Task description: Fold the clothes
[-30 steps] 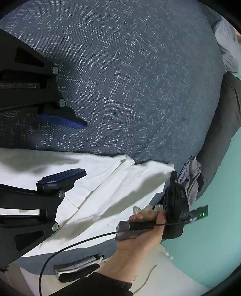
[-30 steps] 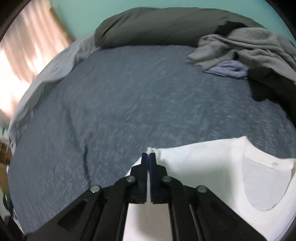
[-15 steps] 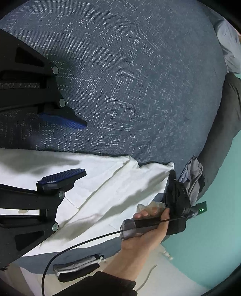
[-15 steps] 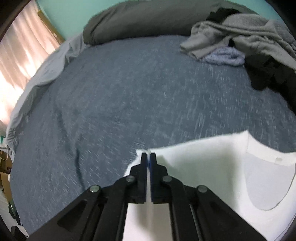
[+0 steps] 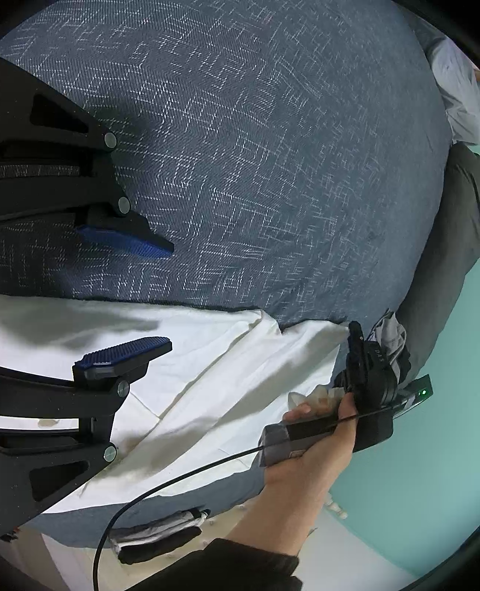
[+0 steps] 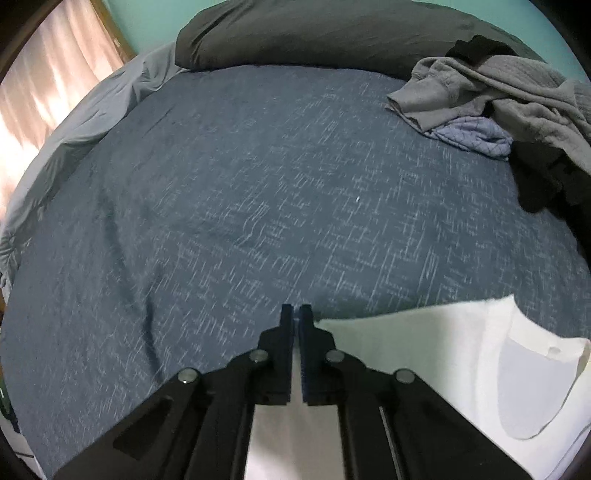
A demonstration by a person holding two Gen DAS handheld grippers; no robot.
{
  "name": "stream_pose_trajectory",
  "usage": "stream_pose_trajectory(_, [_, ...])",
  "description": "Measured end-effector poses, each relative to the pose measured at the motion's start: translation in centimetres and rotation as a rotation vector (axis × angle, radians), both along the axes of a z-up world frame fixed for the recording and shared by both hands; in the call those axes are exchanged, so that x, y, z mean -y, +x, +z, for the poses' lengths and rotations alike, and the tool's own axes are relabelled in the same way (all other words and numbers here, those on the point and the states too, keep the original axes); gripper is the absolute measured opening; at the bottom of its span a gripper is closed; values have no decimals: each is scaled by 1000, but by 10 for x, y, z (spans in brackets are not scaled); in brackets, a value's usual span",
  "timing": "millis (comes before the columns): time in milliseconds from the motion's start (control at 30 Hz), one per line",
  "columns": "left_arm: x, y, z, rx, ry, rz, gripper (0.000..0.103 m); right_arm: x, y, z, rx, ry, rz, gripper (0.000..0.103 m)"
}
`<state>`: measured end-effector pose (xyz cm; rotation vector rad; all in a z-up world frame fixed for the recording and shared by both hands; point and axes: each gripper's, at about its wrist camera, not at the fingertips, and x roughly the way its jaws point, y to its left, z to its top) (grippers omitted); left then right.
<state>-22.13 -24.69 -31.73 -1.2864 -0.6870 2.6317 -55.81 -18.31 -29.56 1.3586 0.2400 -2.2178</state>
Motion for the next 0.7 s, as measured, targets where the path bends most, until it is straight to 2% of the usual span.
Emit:
stream_pose_trajectory(100, [-2, 0, -1, 4, -6, -10, 48, -1, -2, 2, -37, 12, -23, 2])
stream_pose_trajectory(333, [-3, 1, -1, 6, -3, -12, 48, -3, -10, -4, -35, -17, -44, 1])
stream_pose_trajectory(500, [-5, 3, -1, 9, -5, -14, 48, -8, -13, 6, -25, -98, -96, 2])
stream_pose_trajectory(567, [-5, 3, 0, 10, -6, -17, 48, -12, -11, 15, -43, -132, -84, 2])
stream_pose_trajectory(700, [-5, 6, 2, 8, -9, -21, 48, -43, 0, 34, -56, -183, -90, 2])
